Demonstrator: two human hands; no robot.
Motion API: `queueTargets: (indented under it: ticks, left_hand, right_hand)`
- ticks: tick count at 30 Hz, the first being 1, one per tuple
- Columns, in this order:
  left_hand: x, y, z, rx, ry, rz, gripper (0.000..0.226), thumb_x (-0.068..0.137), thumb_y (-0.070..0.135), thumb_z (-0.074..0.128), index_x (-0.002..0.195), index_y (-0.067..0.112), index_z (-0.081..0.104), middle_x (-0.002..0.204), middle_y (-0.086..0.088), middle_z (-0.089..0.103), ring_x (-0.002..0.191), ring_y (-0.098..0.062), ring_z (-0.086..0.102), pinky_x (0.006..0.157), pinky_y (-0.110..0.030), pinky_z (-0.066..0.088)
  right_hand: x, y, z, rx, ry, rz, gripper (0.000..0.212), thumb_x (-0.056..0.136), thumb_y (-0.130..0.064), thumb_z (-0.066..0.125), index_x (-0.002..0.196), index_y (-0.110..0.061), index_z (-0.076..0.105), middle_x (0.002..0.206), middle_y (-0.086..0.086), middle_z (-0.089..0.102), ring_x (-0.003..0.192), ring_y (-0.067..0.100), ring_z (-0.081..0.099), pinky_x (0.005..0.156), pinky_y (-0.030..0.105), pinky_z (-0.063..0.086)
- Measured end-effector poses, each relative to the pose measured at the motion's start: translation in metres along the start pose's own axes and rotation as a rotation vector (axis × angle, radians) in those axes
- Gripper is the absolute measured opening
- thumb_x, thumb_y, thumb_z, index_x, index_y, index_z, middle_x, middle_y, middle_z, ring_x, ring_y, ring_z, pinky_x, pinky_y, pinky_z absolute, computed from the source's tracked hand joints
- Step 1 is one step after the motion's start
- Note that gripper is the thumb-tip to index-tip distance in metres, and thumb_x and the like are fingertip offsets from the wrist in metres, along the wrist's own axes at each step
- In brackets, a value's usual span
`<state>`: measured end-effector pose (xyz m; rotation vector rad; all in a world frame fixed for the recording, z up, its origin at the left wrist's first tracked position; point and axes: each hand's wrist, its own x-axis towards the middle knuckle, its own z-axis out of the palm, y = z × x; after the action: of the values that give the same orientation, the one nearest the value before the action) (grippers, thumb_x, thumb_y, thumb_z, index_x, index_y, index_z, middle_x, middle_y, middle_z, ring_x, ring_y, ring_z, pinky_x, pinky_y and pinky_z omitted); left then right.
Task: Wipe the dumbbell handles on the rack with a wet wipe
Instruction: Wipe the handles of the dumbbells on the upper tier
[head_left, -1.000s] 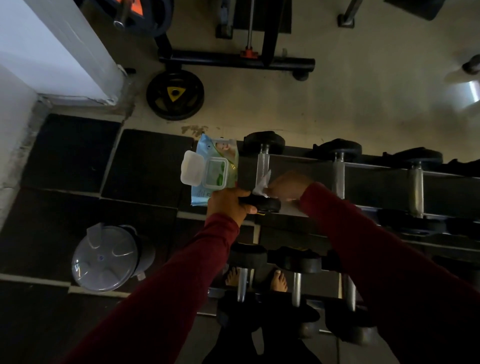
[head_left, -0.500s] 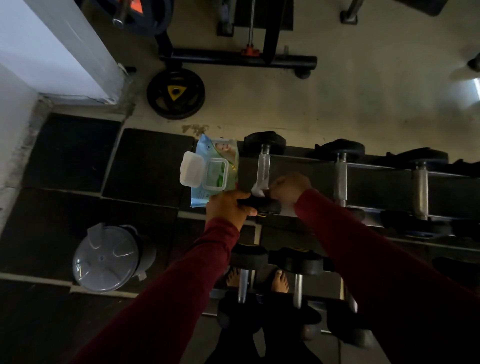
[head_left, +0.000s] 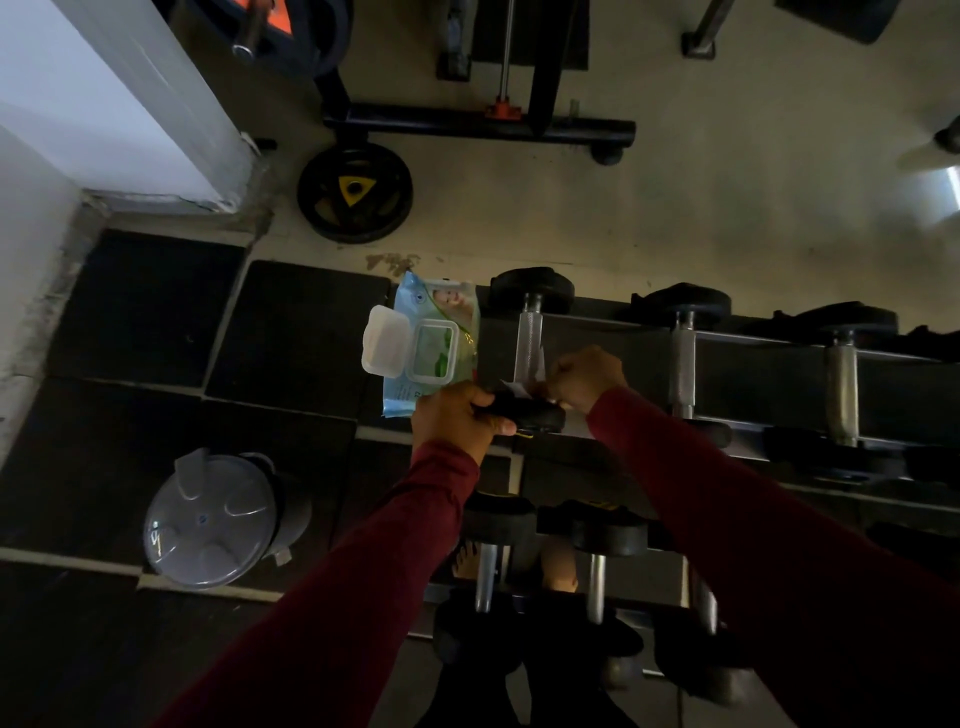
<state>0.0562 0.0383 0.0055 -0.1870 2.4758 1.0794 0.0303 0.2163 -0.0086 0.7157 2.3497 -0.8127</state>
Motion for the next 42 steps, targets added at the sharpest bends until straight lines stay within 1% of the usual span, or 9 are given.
queueTargets:
  ticks: [6,11,16,22,26,30,35,37,42]
  left_hand:
    - [0.001,0.000,0.000,0.004,0.001,-0.001,0.044,0.056,0.030,0.092,0.096,0.023,0.073,0.100,0.007,0.072,0.100,-0.013,0.063,0.097,-0.033,0.049]
    - [0.001,-0.001,-0.001,0.025,-0.023,0.008,0.042,0.063,0.027,0.089,0.101,0.022,0.071,0.106,0.007,0.070,0.103,-0.009,0.060,0.094,-0.022,0.041]
    - [0.002,-0.002,0.002,-0.032,-0.039,-0.025,0.036,0.063,0.024,0.089,0.093,0.027,0.069,0.100,0.011,0.068,0.099,-0.008,0.062,0.095,-0.028,0.047]
    - [0.008,-0.008,0.004,-0.035,-0.028,-0.022,0.042,0.059,0.026,0.091,0.097,0.026,0.072,0.104,0.010,0.070,0.101,-0.008,0.062,0.094,-0.025,0.046]
    - [0.007,-0.008,0.003,-0.023,-0.020,0.008,0.043,0.060,0.025,0.091,0.098,0.023,0.072,0.106,0.010,0.070,0.101,-0.006,0.062,0.098,-0.028,0.048]
    - [0.007,-0.008,0.002,-0.012,-0.035,0.014,0.042,0.061,0.025,0.090,0.099,0.023,0.072,0.105,0.010,0.070,0.100,-0.006,0.062,0.097,-0.026,0.047]
    - [0.007,-0.008,0.003,-0.031,-0.021,-0.005,0.042,0.060,0.025,0.091,0.097,0.023,0.071,0.102,0.009,0.070,0.096,-0.007,0.062,0.092,-0.025,0.049]
    - [0.007,-0.007,0.003,-0.038,-0.031,-0.012,0.041,0.060,0.024,0.090,0.097,0.024,0.070,0.101,0.009,0.070,0.096,-0.007,0.062,0.093,-0.027,0.050]
    - [0.005,-0.006,0.002,-0.035,-0.036,-0.015,0.040,0.062,0.024,0.090,0.097,0.024,0.070,0.102,0.010,0.068,0.096,-0.006,0.060,0.092,-0.024,0.048]
  right_hand:
    - [-0.004,-0.025,0.014,-0.012,0.151,0.068,0.053,0.061,-0.050,0.089,0.085,-0.013,0.059,0.079,0.002,0.060,0.072,0.015,0.061,0.049,0.024,0.042]
    - [-0.008,-0.018,0.006,-0.015,0.146,0.020,0.036,0.073,-0.038,0.084,0.083,-0.012,0.062,0.082,-0.001,0.063,0.070,0.008,0.058,0.053,0.020,0.044]
    - [-0.022,-0.007,0.023,0.109,0.365,-0.143,0.008,0.088,-0.029,0.072,0.083,-0.021,0.070,0.084,-0.010,0.067,0.071,-0.001,0.061,0.068,0.016,0.052]
    - [0.006,-0.037,0.009,0.242,0.559,-0.187,0.016,0.094,-0.021,0.064,0.106,-0.015,0.073,0.092,0.002,0.073,0.075,0.006,0.064,0.083,0.026,0.057]
    - [0.014,-0.036,0.011,0.424,0.543,-0.071,0.018,0.094,-0.015,0.064,0.109,-0.011,0.073,0.099,0.005,0.072,0.084,0.009,0.065,0.085,0.019,0.051]
    - [0.022,-0.026,0.007,0.649,0.379,0.157,0.025,0.096,-0.033,0.061,0.102,-0.011,0.071,0.084,-0.003,0.064,0.077,0.008,0.056,0.080,0.026,0.050]
    - [0.016,-0.026,0.014,0.514,0.475,-0.040,0.021,0.095,-0.012,0.062,0.115,-0.009,0.069,0.114,0.006,0.068,0.095,0.009,0.064,0.086,0.016,0.050]
    - [0.014,-0.026,0.015,0.483,0.483,-0.067,0.022,0.096,-0.010,0.060,0.116,-0.009,0.068,0.113,0.006,0.068,0.101,0.013,0.065,0.092,0.021,0.048]
    - [0.021,-0.027,0.006,0.570,0.433,0.105,0.011,0.098,-0.015,0.057,0.095,-0.011,0.068,0.103,0.005,0.070,0.082,0.010,0.061,0.083,0.025,0.051]
